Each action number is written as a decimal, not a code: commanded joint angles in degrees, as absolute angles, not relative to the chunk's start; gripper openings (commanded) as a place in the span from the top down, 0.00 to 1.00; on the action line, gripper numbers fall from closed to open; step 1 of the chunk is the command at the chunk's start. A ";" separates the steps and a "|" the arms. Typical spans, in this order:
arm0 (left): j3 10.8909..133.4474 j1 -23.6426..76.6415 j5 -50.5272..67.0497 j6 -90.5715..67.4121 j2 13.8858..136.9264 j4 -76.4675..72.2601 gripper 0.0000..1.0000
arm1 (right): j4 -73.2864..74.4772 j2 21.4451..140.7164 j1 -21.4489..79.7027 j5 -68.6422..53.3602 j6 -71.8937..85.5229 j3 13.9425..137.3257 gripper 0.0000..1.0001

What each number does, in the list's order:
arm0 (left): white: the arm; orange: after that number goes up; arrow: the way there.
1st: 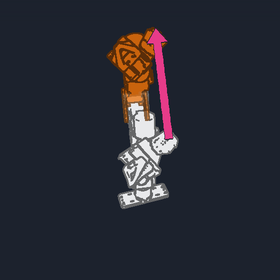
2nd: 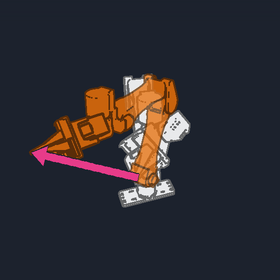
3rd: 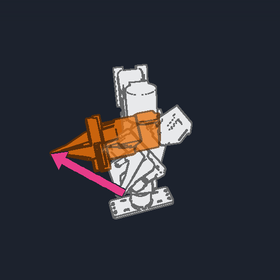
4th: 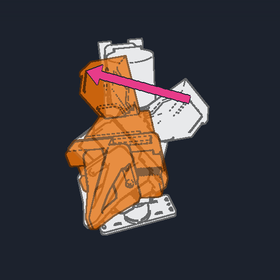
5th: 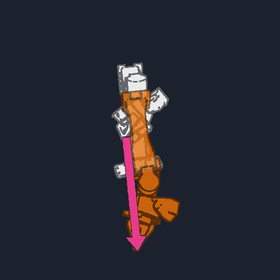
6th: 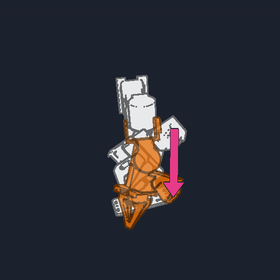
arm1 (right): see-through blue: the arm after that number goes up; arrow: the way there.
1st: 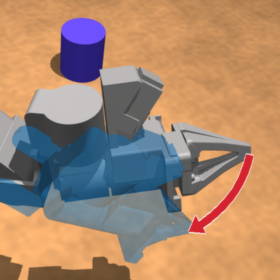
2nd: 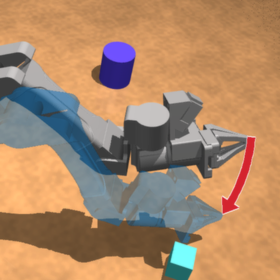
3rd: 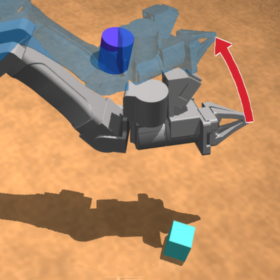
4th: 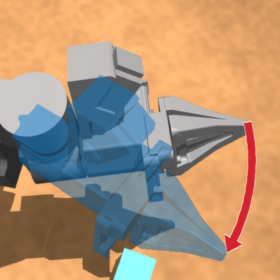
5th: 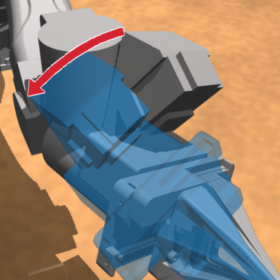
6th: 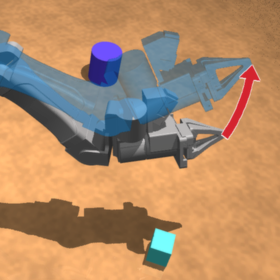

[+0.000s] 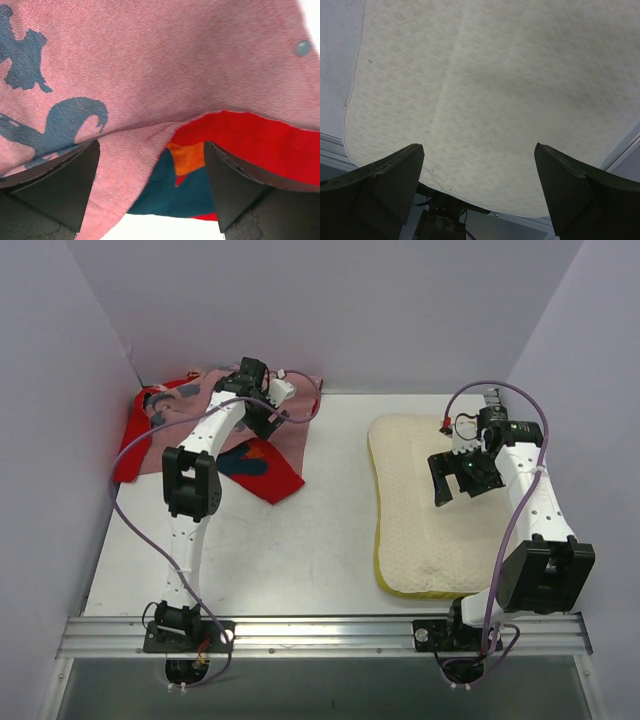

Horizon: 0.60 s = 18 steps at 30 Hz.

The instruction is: Put the pillow into the pillowcase

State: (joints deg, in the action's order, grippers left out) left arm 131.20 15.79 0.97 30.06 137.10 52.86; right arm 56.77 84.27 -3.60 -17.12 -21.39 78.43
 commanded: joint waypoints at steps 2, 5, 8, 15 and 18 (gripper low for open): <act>132.38 14.41 0.44 36.55 138.34 51.42 0.11 | 60.12 84.20 -3.43 -15.56 -23.11 77.26 0.00; 127.73 13.98 -1.32 39.46 137.99 50.98 0.23 | 60.55 84.11 -3.78 -15.38 -23.90 76.82 0.00; 121.94 12.58 0.00 42.27 135.45 51.07 0.30 | 61.70 84.72 -4.30 -16.26 -25.13 76.73 0.00; 114.79 11.43 3.07 49.74 130.70 53.52 0.80 | 63.54 87.71 -6.41 -20.83 -25.58 79.27 0.00; 114.87 11.95 6.40 49.75 127.28 56.68 1.00 | 63.98 88.68 -6.68 -22.32 -25.40 81.12 0.00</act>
State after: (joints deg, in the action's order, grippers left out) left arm 115.00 11.66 2.50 46.94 132.88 52.64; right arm 60.29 88.03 -6.11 -19.55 -24.40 78.04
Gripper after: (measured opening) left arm 0.019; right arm 0.998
